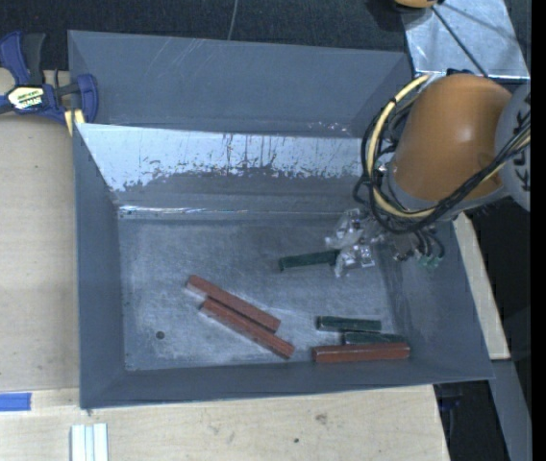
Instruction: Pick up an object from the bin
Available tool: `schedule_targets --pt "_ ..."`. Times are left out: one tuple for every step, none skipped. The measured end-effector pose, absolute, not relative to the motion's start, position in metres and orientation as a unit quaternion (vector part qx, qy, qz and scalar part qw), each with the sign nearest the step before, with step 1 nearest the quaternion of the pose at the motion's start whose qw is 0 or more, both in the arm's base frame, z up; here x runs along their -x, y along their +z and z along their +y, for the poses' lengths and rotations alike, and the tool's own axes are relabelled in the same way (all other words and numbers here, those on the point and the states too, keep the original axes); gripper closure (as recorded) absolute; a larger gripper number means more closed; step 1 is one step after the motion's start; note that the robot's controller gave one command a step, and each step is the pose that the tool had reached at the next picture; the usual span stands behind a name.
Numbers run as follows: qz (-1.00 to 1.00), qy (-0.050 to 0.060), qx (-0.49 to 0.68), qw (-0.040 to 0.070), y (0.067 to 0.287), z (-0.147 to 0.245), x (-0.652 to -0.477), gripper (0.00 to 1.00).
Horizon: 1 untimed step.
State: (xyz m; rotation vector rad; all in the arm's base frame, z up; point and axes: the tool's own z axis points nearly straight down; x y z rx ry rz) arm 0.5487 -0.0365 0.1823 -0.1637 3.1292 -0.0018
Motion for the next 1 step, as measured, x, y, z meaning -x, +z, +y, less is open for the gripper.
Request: schedule_targets --pt "0.972 0.0 0.234 0.002 0.2978 -0.0946 -0.5722 1.0"
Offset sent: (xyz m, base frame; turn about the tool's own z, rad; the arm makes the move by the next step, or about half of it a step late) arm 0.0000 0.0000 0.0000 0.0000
